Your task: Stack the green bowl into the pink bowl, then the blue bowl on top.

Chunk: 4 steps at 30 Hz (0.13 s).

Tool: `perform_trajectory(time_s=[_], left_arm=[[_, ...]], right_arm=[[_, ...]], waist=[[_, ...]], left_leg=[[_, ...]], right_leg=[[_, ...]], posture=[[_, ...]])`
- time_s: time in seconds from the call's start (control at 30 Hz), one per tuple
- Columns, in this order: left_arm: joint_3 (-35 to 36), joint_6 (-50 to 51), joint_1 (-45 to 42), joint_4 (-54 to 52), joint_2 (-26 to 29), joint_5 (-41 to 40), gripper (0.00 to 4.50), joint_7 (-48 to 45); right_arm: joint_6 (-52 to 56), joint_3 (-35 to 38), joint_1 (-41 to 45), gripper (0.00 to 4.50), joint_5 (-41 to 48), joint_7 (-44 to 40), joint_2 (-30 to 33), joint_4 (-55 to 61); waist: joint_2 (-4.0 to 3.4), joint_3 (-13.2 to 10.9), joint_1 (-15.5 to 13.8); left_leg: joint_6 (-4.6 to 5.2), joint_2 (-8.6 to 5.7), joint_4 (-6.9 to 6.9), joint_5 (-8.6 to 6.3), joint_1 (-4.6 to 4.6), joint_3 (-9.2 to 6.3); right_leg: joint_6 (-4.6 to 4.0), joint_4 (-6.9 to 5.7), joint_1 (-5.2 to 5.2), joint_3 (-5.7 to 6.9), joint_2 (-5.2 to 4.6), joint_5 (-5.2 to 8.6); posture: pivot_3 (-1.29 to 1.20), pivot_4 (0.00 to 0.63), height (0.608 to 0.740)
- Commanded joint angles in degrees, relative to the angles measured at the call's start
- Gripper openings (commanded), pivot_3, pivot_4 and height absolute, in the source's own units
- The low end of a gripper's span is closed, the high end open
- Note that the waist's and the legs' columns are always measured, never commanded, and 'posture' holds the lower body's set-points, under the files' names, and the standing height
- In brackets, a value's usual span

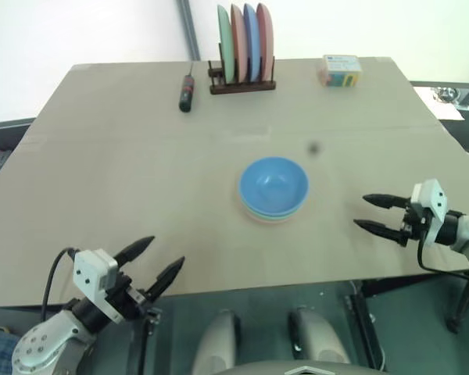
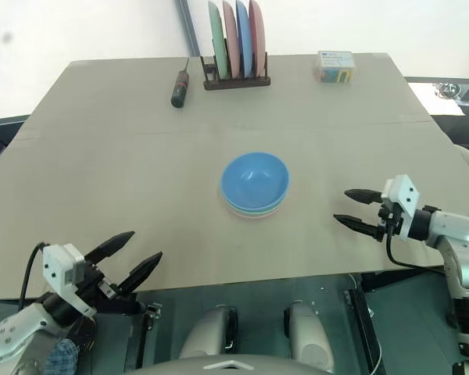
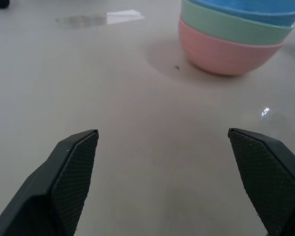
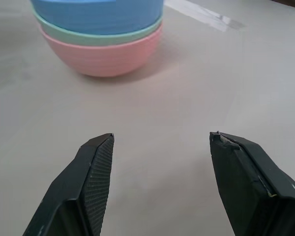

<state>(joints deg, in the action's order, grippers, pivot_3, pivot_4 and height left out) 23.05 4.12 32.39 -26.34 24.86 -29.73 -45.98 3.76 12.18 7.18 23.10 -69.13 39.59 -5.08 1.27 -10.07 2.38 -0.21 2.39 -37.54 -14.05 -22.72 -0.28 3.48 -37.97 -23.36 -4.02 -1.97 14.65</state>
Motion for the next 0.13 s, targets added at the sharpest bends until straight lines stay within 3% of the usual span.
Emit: perform_trajectory(time_s=[0.03,0.13], left_arm=[[-0.16,-3.86,1.77,-1.53,-1.16,1.81,4.5,0.32],[0.08,-5.54,2.25,-1.29,-1.53,2.59,4.5,0.63]], right_arm=[[-4.95,1.75,-0.29,3.23,1.44,-0.95,-1.22,-2.82],[-7.21,1.23,0.42,3.23,1.16,-1.65,-1.59,-5.35]], waist=[[0.0,0.0,0.02],[0.0,0.0,0.0]], left_leg=[[0.0,0.0,-0.01,0.0,0.01,0.02],[0.0,0.0,-0.02,0.0,-0.02,0.05]], right_leg=[[0.0,-0.01,0.0,-0.02,0.01,0.0],[-0.02,0.0,-0.01,-0.07,0.01,-0.02]], posture=[[0.0,0.15,0.74],[0.0,0.15,0.74]])
